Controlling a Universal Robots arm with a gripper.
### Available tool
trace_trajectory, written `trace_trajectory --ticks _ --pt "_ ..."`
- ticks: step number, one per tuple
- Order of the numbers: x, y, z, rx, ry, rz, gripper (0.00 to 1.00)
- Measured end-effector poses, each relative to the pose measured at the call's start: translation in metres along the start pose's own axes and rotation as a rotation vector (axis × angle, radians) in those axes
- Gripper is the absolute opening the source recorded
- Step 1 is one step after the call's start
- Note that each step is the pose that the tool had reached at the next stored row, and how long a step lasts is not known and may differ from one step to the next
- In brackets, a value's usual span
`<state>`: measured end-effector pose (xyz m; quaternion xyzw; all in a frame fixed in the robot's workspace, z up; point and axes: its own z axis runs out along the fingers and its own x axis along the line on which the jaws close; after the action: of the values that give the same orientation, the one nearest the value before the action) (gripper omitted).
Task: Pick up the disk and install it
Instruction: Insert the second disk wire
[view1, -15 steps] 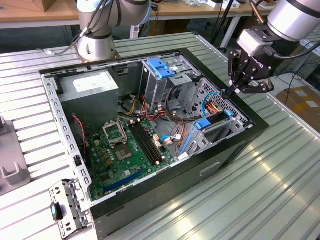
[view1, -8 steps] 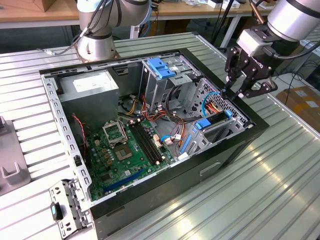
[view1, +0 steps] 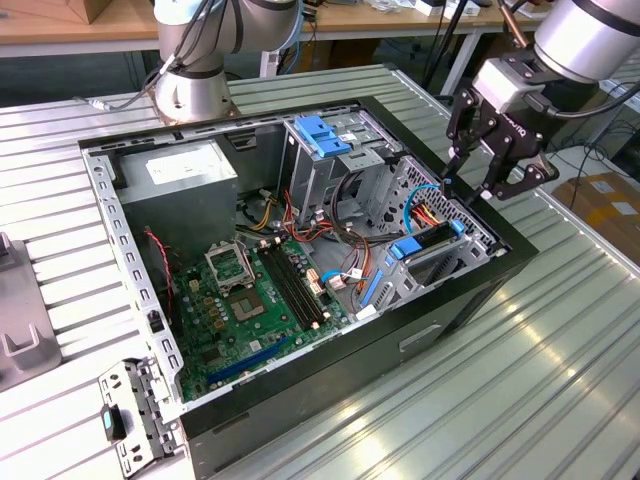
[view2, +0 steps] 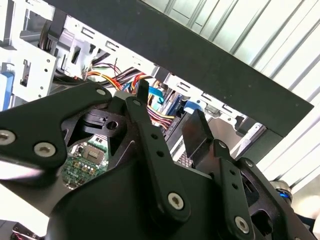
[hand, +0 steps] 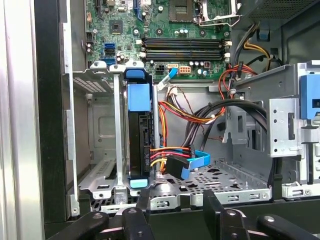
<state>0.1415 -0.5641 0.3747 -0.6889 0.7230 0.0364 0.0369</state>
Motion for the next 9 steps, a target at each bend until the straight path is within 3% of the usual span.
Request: trace_trajectory --ticks 6,9 --pt "-0.0015 0.0034 -0.0047 0.0014 -0.0004 0.0 0.54" --pt "-0.0013 0.0092 -0.005 0.0028 -0.0005 0.0 0.54"
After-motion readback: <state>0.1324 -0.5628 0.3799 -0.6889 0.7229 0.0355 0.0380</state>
